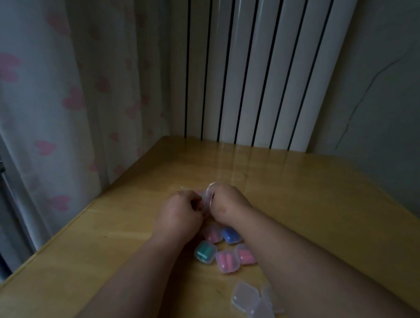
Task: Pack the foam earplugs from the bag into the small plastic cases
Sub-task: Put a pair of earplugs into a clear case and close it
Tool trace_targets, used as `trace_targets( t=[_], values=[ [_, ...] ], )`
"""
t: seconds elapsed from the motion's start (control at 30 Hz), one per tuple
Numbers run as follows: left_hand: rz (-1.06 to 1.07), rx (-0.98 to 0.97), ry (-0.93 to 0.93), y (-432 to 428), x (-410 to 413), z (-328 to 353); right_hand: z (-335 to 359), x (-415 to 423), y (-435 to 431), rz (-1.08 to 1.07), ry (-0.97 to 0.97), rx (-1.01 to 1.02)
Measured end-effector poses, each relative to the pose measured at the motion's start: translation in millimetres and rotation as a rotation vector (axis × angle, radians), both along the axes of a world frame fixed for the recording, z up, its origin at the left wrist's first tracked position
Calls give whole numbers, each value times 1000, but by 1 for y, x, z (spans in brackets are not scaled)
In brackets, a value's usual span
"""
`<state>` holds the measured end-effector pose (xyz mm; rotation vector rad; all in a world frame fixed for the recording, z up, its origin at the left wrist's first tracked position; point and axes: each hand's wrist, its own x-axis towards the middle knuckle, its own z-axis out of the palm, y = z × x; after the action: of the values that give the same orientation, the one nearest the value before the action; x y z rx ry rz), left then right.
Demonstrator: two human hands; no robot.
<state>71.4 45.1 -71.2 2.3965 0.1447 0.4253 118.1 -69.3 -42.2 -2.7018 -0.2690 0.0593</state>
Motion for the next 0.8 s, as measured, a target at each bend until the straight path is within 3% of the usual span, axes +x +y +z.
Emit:
trace_targets(
  t=[0.17,0.33,0.43,0.63,0.8],
  values=[
    [-8,-3,-16,0,0,1,-2,-7,-16,-112,-113,296],
    [-1,3,6,-1,-2,3,-3,-15,-35,-159,-142,433],
    [-3,-4,24,-1,-3,4,0,-15,-46,-193,-100,528],
    [-1,6,40,-4,-6,7,3,-23,-53,-255,138,930],
    [-4,53,28,-4,-6,8,6,-27,-55,-314,90,926]
  ],
)
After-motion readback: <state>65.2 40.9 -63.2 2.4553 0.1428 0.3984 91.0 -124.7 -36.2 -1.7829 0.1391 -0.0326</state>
